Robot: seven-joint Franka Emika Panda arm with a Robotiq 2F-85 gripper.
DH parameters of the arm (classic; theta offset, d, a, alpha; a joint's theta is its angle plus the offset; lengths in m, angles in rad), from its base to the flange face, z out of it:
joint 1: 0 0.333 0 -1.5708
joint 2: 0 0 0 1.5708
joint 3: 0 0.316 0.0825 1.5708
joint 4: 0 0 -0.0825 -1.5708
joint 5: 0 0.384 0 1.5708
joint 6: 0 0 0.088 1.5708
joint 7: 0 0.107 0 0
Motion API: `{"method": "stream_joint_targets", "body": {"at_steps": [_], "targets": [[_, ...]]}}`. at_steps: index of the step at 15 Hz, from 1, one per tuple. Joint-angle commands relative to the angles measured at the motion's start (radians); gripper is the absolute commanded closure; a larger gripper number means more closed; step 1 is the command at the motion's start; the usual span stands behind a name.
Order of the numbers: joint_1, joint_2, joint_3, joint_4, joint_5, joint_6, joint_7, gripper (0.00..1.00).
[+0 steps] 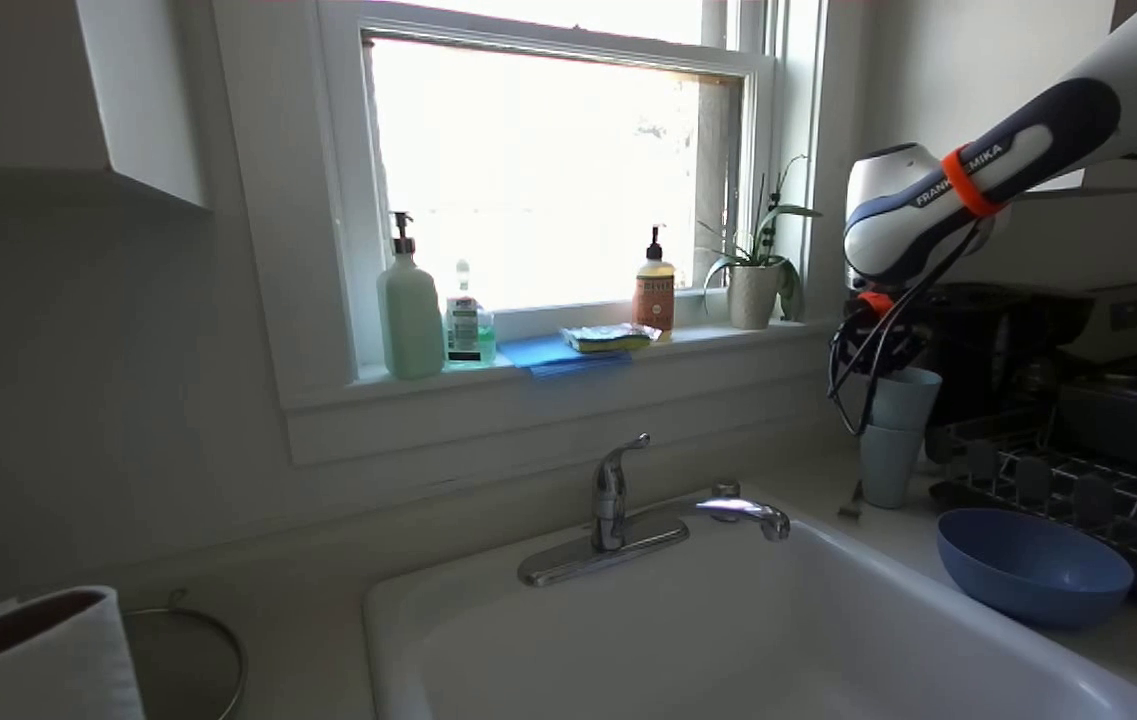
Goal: Stack the two cups on the counter in the blue bowl then put the bowl and cups in the sink.
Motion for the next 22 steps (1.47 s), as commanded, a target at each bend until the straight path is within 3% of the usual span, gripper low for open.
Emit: {"method": "stream_joint_targets", "body": {"at_steps": [1, 4, 5, 7, 10, 11, 12, 13, 16, 18, 22], "targets": [[-0.019, 0.066, 0.006, 0.066, 0.035, -0.024, -0.016, 0.92], [-0.029, 0.096, 0.011, 0.081, 0.06, -0.025, -0.026, 0.81], [-0.029, 0.104, 0.011, 0.083, 0.063, -0.024, -0.028, 0.6], [-0.032, 0.119, 0.011, 0.087, 0.07, -0.027, -0.035, 0.55], [-0.034, 0.136, 0.008, 0.086, 0.071, -0.03, -0.045, 0.36], [-0.036, 0.143, 0.008, 0.089, 0.073, -0.04, -0.049, 0.51], [-0.036, 0.146, 0.007, 0.09, 0.073, -0.051, -0.053, 0.73], [-0.037, 0.148, 0.008, 0.09, 0.075, -0.06, -0.058, 0.75], [-0.037, 0.146, 0.012, 0.089, 0.083, -0.074, -0.075, 0.95], [-0.036, 0.139, 0.015, 0.088, 0.091, -0.08, -0.087, 1.0], [-0.035, 0.114, 0.009, 0.092, 0.083, -0.115, -0.121, 0.98]]}}
